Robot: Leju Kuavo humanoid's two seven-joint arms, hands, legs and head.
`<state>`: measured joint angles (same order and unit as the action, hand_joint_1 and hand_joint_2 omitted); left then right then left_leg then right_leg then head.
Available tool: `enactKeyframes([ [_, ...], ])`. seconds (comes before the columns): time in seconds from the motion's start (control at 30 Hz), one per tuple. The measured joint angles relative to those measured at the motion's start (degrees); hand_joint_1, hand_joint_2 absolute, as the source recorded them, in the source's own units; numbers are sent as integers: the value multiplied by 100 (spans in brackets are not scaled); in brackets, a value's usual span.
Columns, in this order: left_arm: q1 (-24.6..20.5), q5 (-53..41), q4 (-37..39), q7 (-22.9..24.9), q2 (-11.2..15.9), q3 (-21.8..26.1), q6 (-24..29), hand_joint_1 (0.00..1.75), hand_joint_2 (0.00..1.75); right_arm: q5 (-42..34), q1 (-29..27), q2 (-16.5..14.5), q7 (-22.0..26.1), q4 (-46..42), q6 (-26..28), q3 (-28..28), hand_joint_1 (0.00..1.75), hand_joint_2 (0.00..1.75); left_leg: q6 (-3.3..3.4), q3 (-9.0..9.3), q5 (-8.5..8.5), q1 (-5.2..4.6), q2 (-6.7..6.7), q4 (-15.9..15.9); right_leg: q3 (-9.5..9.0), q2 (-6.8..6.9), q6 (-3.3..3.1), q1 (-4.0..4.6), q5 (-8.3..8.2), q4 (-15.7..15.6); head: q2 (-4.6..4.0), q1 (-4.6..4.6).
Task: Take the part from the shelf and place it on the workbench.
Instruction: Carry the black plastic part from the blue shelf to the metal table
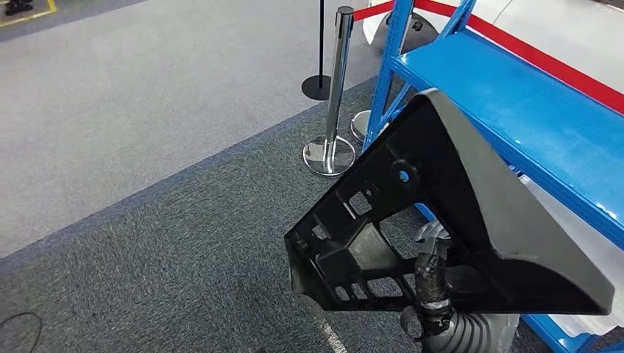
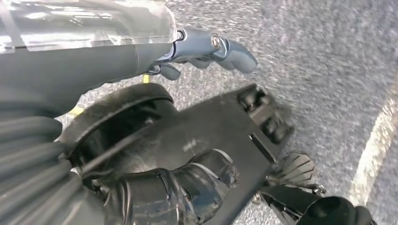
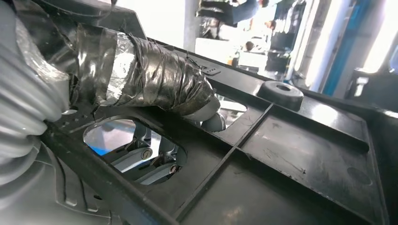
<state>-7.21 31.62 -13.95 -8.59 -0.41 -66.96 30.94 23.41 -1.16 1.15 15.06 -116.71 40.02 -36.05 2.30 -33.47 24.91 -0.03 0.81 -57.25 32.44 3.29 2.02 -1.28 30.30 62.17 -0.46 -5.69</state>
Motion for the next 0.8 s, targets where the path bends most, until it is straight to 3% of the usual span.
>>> enactKeyframes([
  [0.07,-6,-1,-1,0,-15,-1,-2,0,175,8,-15,-6,-1,-1,1,26,141,175,58,8,-7,-3,-107,16,361,-251,-11,3,326,715,0,36],
  [0.1,-6,-2,-2,0,-23,-1,-3,0,175,9,-26,-6,-2,1,1,34,141,175,65,3,-4,-8,-173,8,554,-295,-14,11,434,1059,0,47],
  [0.13,-1,-1,-2,0,-30,-1,-3,0,175,9,-36,-6,-3,3,1,39,141,175,68,1,2,-14,-246,-3,672,-310,-15,16,437,1239,0,49],
  [0.17,5,-1,-2,0,-32,-1,-4,0,175,9,-42,-6,-2,3,1,43,141,175,65,-1,10,-15,-322,-23,686,-320,-16,16,326,1201,0,49],
  [0.2,11,-2,-2,3,-36,-1,-7,0,175,7,-43,-7,-2,4,0,47,141,175,55,-2,23,-12,-400,-52,591,-340,-19,10,124,947,0,50],
  [0.27,7,-30,-2,62,-44,-1,-45,0,175,-21,-45,-14,4,3,1,56,141,175,7,-38,74,-14,-541,-156,283,-517,-20,-19,-218,210,0,56],
  [0.33,1,-70,-2,162,-48,-2,-86,0,175,-73,-62,-30,45,1,1,86,141,175,-57,-111,107,-20,-657,-240,133,-663,-39,-33,-291,-140,-1,56],
  [0.4,17,-76,-2,195,-48,-3,-67,0,175,-90,-79,-44,103,-3,0,130,141,175,-113,-169,95,-8,-749,-247,129,-606,-95,-27,-289,-145,-1,54],
  [0.43,26,-67,-2,178,-48,-3,-48,0,175,-84,-81,-52,119,-6,0,150,141,175,-137,-186,100,-4,-730,-267,122,-552,-127,-31,-299,-159,-1,54],
  [0.5,26,-46,-2,114,-49,-3,-26,0,175,-75,-85,-70,117,-21,0,185,141,175,-196,-311,236,-11,-521,-512,89,-433,-185,-56,-305,-190,-1,15],
  [0.57,13,-43,-2,51,-50,-3,-24,0,175,-89,-94,-80,109,-35,0,207,141,175,-262,-629,532,2,-244,-1151,69,-302,-220,-48,-287,-198,-2,-24],
  [0.6,8,-45,-2,36,-51,-3,-22,0,175,-111,-95,-80,111,-37,0,215,141,175,-286,-810,653,17,-179,-1492,65,-232,-231,-42,-277,-197,-1,-24],
  [0.63,6,-45,-2,39,-51,-3,-17,0,175,-140,-97,-81,114,-34,0,222,141,175,-299,-929,692,27,-143,-1708,58,-160,-236,-38,-266,-196,-2,-25],
  [0.67,5,-43,-2,56,-52,-3,-9,0,175,-169,-97,-81,118,-32,-1,229,141,175,-300,-946,630,32,-123,-1725,47,-92,-237,-34,-254,-196,-2,-26],
  [0.73,6,-22,-2,108,-52,-3,4,0,175,-208,-95,-85,126,-28,-2,240,141,175,-256,-643,271,23,-37,-1136,4,28,-227,-26,-224,-198,-1,-26],
  [0.8,2,1,-2,157,-49,-3,5,0,175,-232,-92,-99,133,-25,-2,245,141,175,-167,-285,54,-41,195,-432,-43,134,-199,-14,-196,-217,-1,-24],
])
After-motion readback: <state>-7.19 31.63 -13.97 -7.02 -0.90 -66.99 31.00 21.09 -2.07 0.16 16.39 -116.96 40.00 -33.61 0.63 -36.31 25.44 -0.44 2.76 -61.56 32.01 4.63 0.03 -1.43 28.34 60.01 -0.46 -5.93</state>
